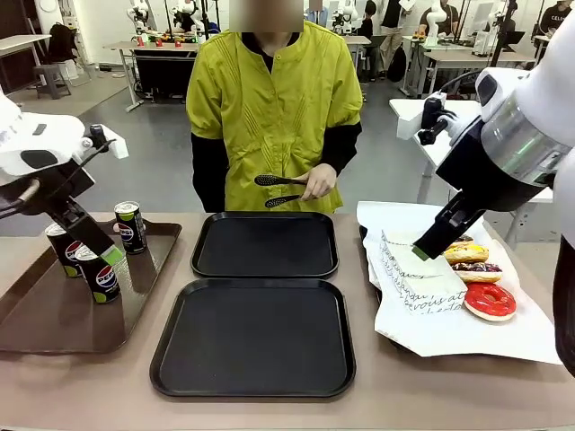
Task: Set up donuts and drinks on trays.
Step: Pick up one Pepsi coke and place it on the Flat Tray.
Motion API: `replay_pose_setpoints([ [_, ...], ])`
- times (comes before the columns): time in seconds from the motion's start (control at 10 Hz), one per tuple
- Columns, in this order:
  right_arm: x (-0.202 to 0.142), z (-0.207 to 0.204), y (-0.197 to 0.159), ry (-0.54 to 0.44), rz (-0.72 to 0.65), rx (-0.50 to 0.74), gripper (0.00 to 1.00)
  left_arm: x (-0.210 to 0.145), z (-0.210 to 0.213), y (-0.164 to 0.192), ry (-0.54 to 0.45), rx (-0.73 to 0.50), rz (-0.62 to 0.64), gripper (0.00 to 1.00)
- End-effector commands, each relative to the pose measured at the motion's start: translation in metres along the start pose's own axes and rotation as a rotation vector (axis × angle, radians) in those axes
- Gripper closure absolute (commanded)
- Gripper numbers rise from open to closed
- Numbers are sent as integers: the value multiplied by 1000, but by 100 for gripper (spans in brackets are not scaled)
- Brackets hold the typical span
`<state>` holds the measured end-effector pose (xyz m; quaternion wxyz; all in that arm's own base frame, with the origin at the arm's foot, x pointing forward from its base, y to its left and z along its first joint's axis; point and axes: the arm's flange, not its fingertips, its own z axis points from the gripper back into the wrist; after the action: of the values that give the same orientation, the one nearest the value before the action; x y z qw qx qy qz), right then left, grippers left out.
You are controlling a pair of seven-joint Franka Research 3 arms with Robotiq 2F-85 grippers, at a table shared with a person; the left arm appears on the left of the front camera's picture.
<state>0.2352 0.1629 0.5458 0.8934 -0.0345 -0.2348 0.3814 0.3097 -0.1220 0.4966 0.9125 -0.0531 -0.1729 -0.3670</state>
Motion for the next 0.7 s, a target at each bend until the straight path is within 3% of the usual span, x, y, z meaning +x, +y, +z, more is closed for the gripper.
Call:
replay_pose_setpoints([
  [0.0,6,-11,3,3,-1,32,0,5,-8,3,-4,18,-9,0],
  [0.1,0,0,0,0,0,0,0,0,0,0,0,0,0,0],
  [0.2,-12,-1,-10,-78,-159,172,0,-4,5,10,-73,-171,110,0],
  [0.3,-51,-4,-35,-220,-424,526,0,-25,17,30,-224,-421,296,0],
  [0.4,-83,-8,-52,-310,-570,648,0,-43,23,44,-309,-612,418,0],
  [0.6,-148,-29,-77,-397,-793,815,0,-77,15,77,-390,-906,585,0],
])
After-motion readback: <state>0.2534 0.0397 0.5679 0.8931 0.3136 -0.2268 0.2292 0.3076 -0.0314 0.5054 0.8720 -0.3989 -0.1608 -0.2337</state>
